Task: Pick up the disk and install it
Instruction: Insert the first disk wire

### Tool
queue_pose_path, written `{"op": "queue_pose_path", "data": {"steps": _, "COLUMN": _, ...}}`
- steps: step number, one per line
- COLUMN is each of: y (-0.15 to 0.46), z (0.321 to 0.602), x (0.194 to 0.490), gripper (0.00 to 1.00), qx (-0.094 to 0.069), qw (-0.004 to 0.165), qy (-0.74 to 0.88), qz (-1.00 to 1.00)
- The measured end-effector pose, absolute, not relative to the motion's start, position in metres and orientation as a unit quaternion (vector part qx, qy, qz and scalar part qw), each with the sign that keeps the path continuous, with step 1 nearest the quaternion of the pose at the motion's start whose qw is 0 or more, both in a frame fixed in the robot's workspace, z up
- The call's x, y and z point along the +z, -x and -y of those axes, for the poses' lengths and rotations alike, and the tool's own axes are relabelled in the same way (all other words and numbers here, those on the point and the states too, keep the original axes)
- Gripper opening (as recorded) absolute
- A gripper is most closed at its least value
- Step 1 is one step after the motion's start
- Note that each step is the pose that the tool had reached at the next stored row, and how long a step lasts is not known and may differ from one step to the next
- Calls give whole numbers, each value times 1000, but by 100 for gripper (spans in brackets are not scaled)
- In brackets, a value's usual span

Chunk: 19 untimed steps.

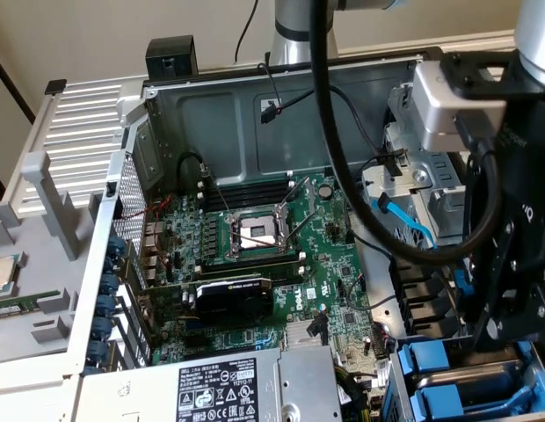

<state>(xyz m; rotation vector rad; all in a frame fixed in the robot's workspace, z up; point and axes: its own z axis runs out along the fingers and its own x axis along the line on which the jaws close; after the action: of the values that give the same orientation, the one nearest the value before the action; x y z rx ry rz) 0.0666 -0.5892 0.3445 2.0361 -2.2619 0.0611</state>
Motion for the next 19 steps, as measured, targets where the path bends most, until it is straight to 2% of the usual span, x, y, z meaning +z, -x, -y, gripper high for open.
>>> {"op": "queue_pose_path", "data": {"steps": 14, "y": -67, "z": 584, "x": 390, "gripper": 31, "qx": 38, "qw": 65, "qy": -667, "qz": 741}}
{"op": "queue_pose_path", "data": {"steps": 19, "y": -64, "z": 579, "x": 393, "gripper": 31, "qx": 43, "qw": 70, "qy": -666, "qz": 741}}
